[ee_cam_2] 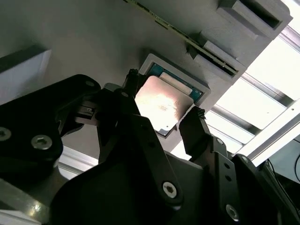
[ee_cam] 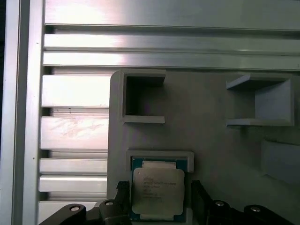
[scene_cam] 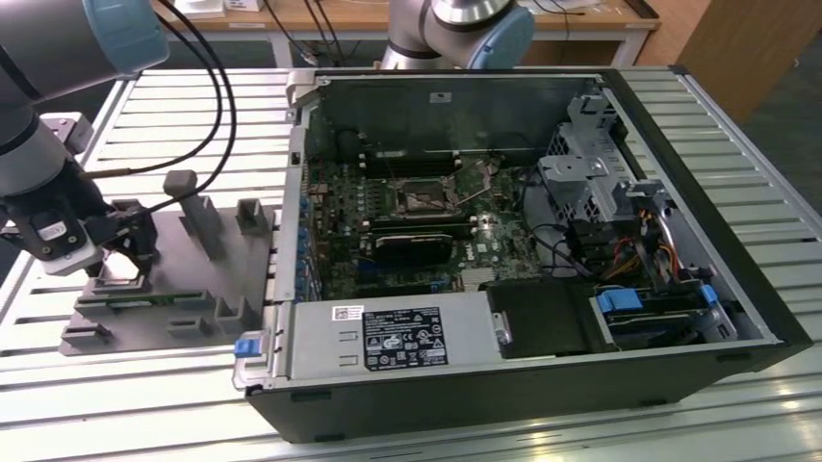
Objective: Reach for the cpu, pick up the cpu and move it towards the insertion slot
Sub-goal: 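Pick up the cpu and move it towards the insertion slot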
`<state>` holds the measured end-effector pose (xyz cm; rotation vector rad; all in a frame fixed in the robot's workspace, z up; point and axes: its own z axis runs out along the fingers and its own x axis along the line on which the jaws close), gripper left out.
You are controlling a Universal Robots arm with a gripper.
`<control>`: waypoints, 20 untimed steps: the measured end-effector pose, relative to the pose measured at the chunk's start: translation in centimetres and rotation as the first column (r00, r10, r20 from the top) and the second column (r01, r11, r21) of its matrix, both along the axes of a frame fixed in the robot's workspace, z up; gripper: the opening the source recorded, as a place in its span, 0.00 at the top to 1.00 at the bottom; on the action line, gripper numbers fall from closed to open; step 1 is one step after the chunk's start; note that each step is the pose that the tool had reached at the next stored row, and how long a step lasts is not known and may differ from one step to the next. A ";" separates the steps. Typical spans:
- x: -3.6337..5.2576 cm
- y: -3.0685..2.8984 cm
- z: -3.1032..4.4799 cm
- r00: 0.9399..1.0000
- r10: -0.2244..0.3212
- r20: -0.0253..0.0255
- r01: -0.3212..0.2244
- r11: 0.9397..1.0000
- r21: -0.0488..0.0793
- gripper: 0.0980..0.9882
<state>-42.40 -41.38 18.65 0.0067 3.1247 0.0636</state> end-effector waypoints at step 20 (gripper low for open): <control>-0.11 0.26 -0.23 1.000 0.001 0.000 -0.001 1.000 0.000 0.49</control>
